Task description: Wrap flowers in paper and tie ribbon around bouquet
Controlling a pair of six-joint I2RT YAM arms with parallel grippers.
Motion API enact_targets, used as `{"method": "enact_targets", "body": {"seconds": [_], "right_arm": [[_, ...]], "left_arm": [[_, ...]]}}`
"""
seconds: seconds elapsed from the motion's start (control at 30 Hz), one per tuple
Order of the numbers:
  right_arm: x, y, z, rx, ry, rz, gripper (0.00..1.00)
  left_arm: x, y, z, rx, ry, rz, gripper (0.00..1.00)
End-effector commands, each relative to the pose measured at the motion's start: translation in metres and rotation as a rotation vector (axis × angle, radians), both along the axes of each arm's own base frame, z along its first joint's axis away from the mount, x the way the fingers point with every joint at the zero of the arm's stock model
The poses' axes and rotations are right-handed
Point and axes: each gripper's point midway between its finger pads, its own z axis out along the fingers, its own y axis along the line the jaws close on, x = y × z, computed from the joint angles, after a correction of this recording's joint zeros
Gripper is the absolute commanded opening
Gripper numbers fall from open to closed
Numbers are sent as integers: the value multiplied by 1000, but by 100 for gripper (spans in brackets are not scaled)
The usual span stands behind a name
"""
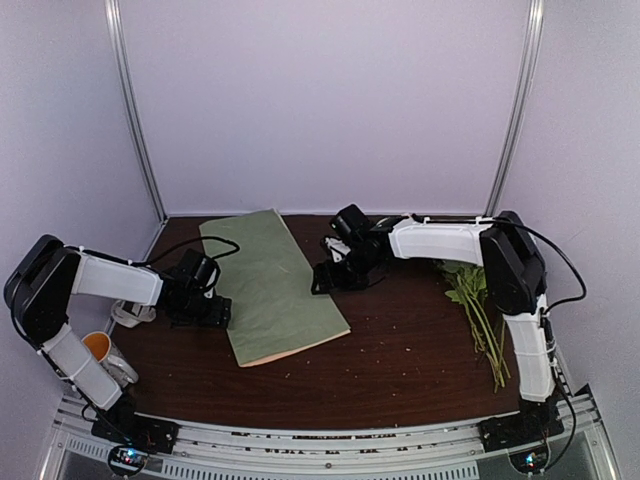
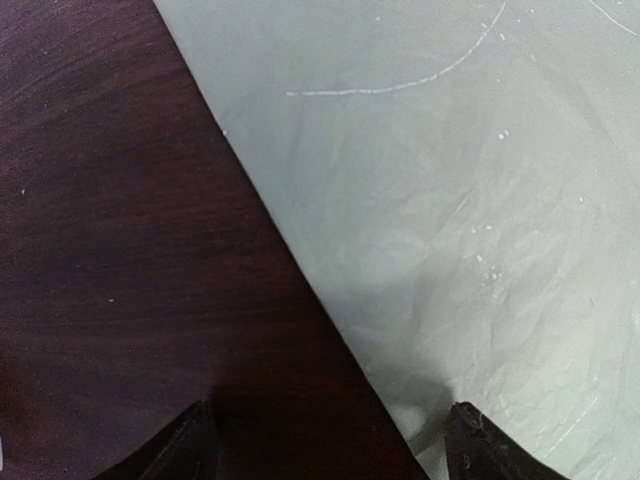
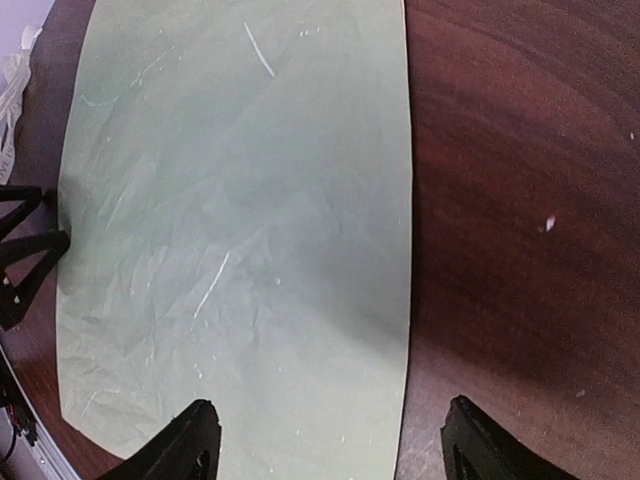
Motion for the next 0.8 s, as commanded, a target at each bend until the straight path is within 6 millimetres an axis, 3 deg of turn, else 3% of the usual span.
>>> {"method": "enact_targets", "body": {"seconds": [0.0,0.2,0.47,0.67,0.77], "right_arm": [[5,3,-33,-42,62,-9,77],[0,33,-35,118,129,17,77],[-8,71,-6,338,186,79,68],[-4,75,17,408,158,49,30],[-2,70,31,407,122,32,10]], "left_arm": [[-14,8,-17,60,67,-16,82],[-17,11,-16,74,75,-12,82],[-17,12,-18,82,83,-14,81],[-14,12,-15,85,71,-13,81],[-10,14,1,85,9,-15,81]]}}
